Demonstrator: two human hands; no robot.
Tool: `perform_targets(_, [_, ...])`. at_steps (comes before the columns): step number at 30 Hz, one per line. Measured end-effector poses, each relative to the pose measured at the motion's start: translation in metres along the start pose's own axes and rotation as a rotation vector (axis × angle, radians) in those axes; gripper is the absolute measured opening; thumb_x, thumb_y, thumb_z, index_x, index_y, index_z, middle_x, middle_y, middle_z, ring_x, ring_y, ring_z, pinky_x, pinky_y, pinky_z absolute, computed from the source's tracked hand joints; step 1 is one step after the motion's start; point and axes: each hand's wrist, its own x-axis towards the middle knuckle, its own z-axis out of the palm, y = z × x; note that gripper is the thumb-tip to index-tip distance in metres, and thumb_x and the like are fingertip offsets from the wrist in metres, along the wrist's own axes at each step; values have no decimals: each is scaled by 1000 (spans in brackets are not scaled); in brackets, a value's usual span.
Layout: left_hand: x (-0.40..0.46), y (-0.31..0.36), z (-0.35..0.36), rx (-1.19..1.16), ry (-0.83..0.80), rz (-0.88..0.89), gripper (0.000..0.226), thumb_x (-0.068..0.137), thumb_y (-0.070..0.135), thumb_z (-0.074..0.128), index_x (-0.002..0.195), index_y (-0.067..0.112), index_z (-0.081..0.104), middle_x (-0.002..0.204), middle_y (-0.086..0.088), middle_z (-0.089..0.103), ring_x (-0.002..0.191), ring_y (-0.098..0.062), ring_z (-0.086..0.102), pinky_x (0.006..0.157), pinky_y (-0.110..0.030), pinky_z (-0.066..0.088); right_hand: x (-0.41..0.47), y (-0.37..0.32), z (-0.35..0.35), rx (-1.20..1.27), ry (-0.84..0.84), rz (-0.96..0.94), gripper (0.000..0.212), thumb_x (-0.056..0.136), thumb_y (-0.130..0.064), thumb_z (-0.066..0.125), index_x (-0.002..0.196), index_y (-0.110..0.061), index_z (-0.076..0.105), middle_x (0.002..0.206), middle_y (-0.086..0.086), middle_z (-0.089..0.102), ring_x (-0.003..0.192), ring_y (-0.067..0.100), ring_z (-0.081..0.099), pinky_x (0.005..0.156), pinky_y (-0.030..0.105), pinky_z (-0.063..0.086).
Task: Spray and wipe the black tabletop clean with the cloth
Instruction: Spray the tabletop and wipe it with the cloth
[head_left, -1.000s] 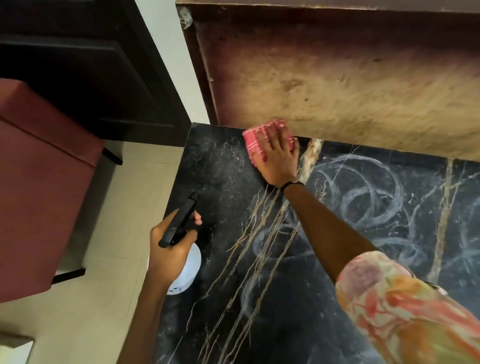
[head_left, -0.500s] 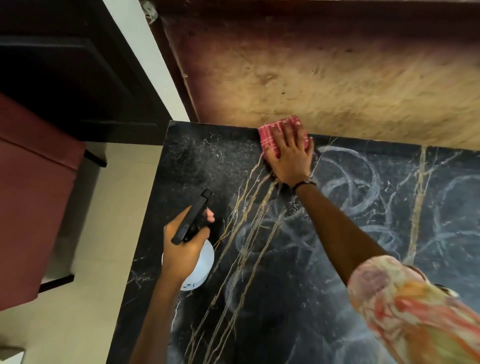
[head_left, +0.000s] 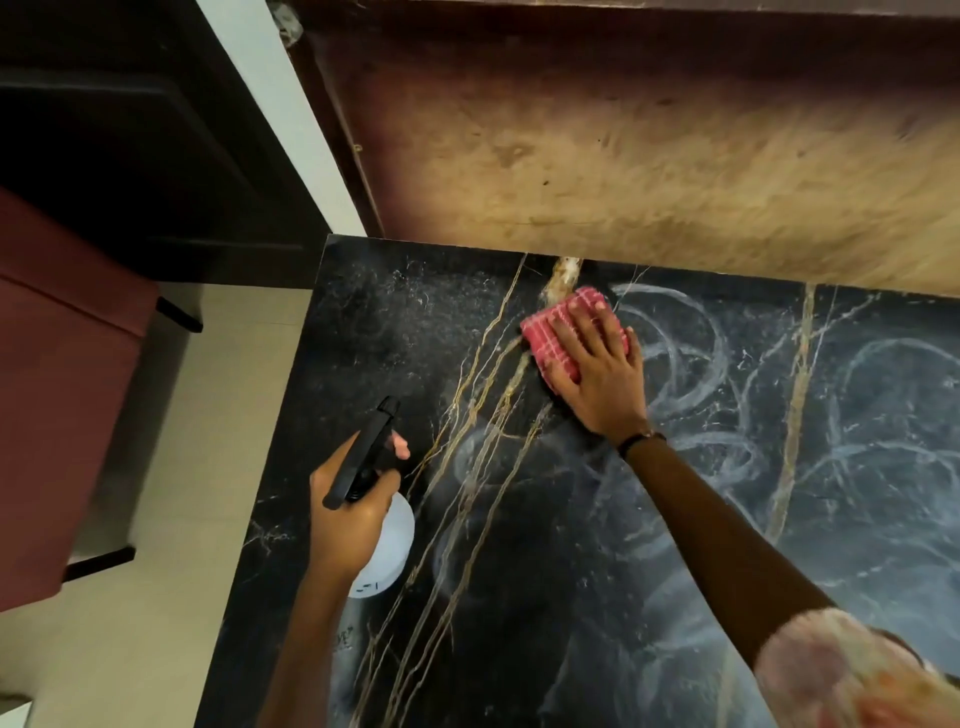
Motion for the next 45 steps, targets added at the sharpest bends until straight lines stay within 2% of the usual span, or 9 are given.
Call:
perform_targets(4, [-7,2,3,0,13,-6,22,74,8,52,85,20,66,60,17,63,60,-2,61,63,-14,46,34,-61,10,3,-10,56,70,88,-64,14,150,-31,24,159,1,21,147,28,13,112,57,-1])
perform_targets(8, [-9,6,5,-20,24,5,39,74,6,52,72,42,67,56,15,62,55,0,59,59,-6,45,-14,-115,22,23,-34,-276,60,93,-59,26,145,-29,36,154,1,35,146,26,21,115,62,10])
perform_targets(11, [-12,6,3,-10,34,21,38,78,-4,53,75,32,66,55,14,61,54,1,57,60,-7,44,-70,-92,20,0,-67,-437,60,95,-60,30,147,-32,32,154,-2,33,146,22,20,118,56,9])
perform_targets(15, [-19,7,3,21,77,2,39,84,-14,51,73,21,63,56,17,62,57,2,59,63,-8,45,-79,-17,12,-86,-22,-287,65,95,-65,20,150,-31,26,159,0,22,148,23,8,115,57,16])
perform_targets(20, [-43,6,2,36,77,-31,20,77,6,53,92,11,66,57,19,61,58,-3,58,69,-55,50,-28,-60,10,8,-14,-52,65,91,-62,25,146,-29,36,155,1,32,145,28,21,113,60,13])
perform_targets(24, [-66,10,2,-5,119,-47,20,77,2,54,82,18,65,54,16,60,54,-1,57,60,-17,44,-56,-129,29,36,-37,-278,60,94,-58,24,146,-30,36,155,0,31,146,25,18,115,62,8])
perform_targets(30, [-101,9,-6,-17,131,-91,46,80,-5,61,70,39,70,55,16,63,55,3,60,59,-7,46,-143,-77,21,-6,-53,-548,61,93,-60,34,146,-30,35,153,0,34,145,22,22,116,54,9])
perform_targets(36, [-133,4,-11,-46,139,-139,21,73,10,55,87,21,67,56,17,64,55,1,60,70,-44,50,-97,-55,10,-14,-64,-208,65,91,-59,28,147,-28,35,155,3,31,146,28,20,113,60,21])
perform_targets(45, [-164,-8,-17,-96,148,-151,15,68,27,62,68,41,69,50,12,60,47,-1,55,52,-9,43,-184,-133,33,-8,-140,-539,58,95,-57,32,147,-31,34,154,-1,34,146,25,21,117,56,11])
